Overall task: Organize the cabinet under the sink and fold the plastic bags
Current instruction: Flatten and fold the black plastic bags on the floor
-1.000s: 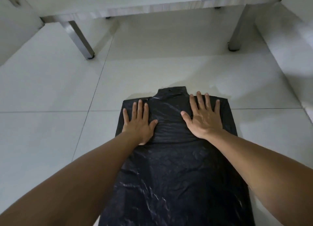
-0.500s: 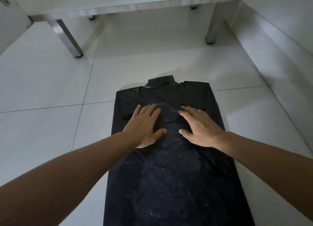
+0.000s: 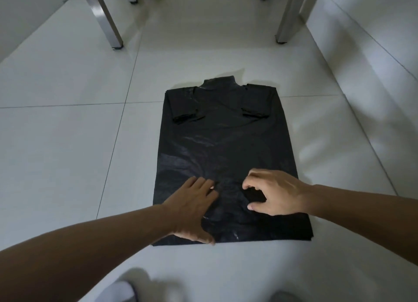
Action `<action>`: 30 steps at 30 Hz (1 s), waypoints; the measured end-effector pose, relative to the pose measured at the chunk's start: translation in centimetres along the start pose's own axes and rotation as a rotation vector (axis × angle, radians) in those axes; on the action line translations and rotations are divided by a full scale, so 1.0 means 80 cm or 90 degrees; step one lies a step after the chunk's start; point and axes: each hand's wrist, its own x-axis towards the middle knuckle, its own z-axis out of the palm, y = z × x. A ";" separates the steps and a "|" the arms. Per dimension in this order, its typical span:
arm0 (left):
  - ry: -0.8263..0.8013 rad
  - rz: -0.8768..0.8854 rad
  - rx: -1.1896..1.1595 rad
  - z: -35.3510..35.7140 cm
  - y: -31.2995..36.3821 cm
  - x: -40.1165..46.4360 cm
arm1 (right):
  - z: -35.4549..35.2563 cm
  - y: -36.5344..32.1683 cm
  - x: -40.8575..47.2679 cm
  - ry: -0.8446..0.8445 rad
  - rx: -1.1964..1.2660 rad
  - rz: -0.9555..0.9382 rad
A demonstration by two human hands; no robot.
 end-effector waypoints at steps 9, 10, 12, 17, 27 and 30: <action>-0.034 -0.056 0.003 0.012 0.025 -0.008 | 0.025 -0.028 -0.033 -0.107 -0.177 -0.059; -0.042 -0.063 -0.004 0.012 0.026 -0.008 | 0.028 -0.029 -0.036 -0.103 -0.195 -0.060; -0.053 -0.076 -0.015 0.011 0.029 -0.008 | 0.034 -0.030 -0.041 -0.071 -0.217 -0.065; -0.055 -0.085 -0.027 0.011 0.032 -0.009 | 0.051 -0.025 -0.044 0.046 -0.267 -0.125; -0.005 -0.130 -0.201 -0.003 0.020 -0.008 | 0.005 -0.018 -0.015 0.015 -0.056 0.113; 0.010 -0.183 -0.278 -0.012 0.005 0.000 | -0.007 -0.023 -0.015 0.027 -0.081 0.103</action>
